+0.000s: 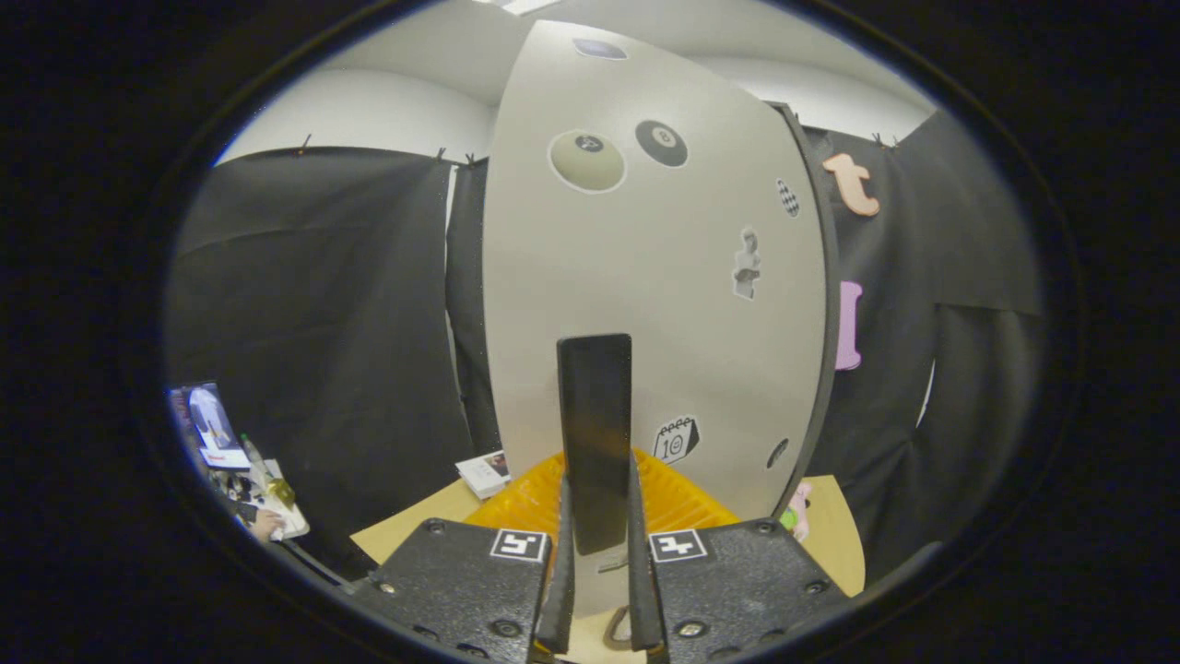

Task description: Open the shoe cabinet door, grab the shoes and put them into the shoe cabinet, then close the shoe cabinet door.

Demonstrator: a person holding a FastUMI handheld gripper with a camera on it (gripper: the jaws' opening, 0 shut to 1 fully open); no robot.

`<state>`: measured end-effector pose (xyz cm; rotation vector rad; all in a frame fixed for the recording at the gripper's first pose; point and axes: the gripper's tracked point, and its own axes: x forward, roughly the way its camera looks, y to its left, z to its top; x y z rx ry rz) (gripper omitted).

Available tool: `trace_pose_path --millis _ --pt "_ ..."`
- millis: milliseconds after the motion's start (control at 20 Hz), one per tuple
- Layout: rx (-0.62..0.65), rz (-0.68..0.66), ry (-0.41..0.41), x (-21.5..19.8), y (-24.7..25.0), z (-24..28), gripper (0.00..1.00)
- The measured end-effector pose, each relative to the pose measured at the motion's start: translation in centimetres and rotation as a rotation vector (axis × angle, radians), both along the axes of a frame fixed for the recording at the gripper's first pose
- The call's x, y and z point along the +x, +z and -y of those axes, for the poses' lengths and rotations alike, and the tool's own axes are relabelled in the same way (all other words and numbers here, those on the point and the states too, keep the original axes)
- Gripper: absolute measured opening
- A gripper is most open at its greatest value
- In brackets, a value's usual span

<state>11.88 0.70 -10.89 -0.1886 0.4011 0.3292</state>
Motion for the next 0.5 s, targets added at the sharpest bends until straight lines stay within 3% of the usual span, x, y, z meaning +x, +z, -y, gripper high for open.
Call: trace_pose_path --millis 500 --pt "0.006 0.036 -0.062 -4.4 2.8 7.6 0.23"
